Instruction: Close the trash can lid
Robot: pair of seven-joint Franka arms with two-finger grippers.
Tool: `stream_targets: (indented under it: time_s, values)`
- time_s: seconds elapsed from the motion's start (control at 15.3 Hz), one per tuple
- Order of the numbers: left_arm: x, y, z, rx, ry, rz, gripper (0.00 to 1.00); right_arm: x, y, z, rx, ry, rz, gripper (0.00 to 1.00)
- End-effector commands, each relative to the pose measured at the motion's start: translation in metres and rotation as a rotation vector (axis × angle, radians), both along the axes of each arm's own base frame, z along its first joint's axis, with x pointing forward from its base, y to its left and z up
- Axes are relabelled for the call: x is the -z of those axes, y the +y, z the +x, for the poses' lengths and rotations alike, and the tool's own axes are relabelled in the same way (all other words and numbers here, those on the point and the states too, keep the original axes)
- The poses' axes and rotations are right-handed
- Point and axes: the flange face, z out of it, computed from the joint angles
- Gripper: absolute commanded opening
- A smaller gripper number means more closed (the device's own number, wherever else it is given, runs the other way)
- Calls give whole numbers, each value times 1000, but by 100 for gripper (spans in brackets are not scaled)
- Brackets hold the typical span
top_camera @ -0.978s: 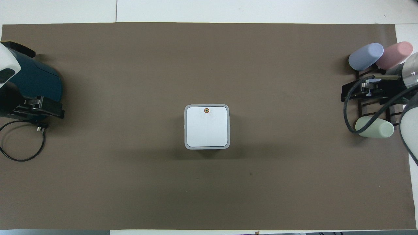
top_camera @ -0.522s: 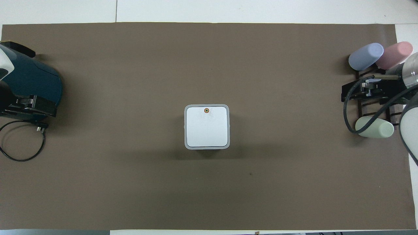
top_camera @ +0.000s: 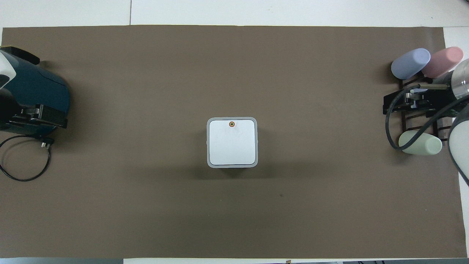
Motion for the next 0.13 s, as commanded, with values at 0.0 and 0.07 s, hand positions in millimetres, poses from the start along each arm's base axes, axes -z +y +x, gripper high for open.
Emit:
stream_targets:
  time_s: [0.0,0.07]
  values:
    - [0,2,-4,-11,-6,-19,100,-1,-3,-2,-12,7,1,100]
    - [1,2,-4,-10,-3,-18,100,-1,-3,-2,-12,7,1,100]
